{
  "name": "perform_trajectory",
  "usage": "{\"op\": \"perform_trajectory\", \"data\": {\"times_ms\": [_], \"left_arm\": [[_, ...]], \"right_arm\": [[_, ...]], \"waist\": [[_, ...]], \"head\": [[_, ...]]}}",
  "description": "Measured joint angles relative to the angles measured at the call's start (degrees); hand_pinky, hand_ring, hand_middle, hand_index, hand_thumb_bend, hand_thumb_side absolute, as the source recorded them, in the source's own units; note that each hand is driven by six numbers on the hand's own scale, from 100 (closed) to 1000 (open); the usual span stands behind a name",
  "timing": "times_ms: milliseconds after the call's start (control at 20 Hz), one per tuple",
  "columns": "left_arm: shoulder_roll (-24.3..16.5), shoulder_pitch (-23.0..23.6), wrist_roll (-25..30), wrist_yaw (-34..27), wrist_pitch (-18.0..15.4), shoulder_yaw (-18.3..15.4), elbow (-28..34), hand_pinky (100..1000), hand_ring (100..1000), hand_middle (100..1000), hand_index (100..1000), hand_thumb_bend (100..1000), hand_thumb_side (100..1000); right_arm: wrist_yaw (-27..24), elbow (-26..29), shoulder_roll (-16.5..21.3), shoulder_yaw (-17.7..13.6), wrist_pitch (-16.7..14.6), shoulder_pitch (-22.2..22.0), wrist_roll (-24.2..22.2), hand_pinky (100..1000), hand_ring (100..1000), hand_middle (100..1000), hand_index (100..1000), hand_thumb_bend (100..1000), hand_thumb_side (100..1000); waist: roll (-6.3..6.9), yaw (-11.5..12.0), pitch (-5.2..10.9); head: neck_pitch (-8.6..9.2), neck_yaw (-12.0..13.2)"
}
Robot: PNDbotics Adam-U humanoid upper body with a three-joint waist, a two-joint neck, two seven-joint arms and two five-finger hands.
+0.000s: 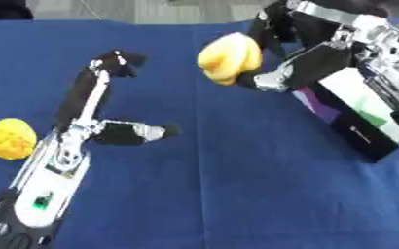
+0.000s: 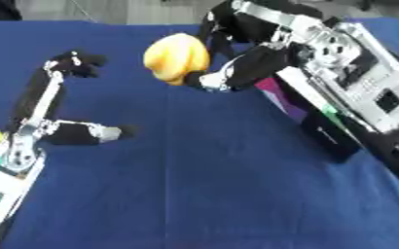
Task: Pick up the objects with one hand, pass them to the other hand, and then place them into the box on the other side of the table.
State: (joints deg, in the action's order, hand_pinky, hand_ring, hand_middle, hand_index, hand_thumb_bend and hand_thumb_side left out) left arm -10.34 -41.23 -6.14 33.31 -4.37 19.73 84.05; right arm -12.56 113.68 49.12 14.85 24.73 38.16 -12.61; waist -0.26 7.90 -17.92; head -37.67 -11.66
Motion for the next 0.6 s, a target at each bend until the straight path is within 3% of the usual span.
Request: {"op": "perform_trajectory", "data": {"times_ms": [300, 350, 400, 600], "left_arm": [[-3.8, 2.1, -0.1, -0.6, 1.4, -1.6, 1.2, 720, 660, 679, 790, 915, 375], [-4.5, 2.5, -0.2, -0.9, 1.7, -2.0, 1.6, 720, 660, 679, 788, 913, 377], [-5.3, 2.8, -0.2, -1.1, 2.0, -2.3, 2.1, 720, 660, 678, 787, 913, 379], [-8.0, 4.1, -0.4, -2.2, 3.1, -3.6, 4.5, 720, 660, 676, 781, 906, 390]], "right_arm": [[-3.8, 0.0, 4.6, -6.0, -1.4, -7.5, 6.6, 768, 560, 225, 528, 448, 100], [-4.5, 0.0, 5.3, -7.1, -1.6, -9.0, 7.9, 768, 561, 228, 529, 377, 100], [-5.1, 0.0, 6.1, -8.3, -1.7, -10.6, 9.3, 768, 561, 227, 529, 450, 100], [-7.2, 0.0, 8.8, -13.0, -2.3, -16.6, 14.7, 769, 562, 229, 530, 452, 100]], "waist": [[0.94, -0.5, 0.13], [1.09, -0.6, 0.13], [1.23, -0.6, 0.13], [1.68, -0.7, 0.13]], "head": [[0.0, 0.2], [0.0, 0.2], [0.0, 0.1], [0.0, -0.7]]}}
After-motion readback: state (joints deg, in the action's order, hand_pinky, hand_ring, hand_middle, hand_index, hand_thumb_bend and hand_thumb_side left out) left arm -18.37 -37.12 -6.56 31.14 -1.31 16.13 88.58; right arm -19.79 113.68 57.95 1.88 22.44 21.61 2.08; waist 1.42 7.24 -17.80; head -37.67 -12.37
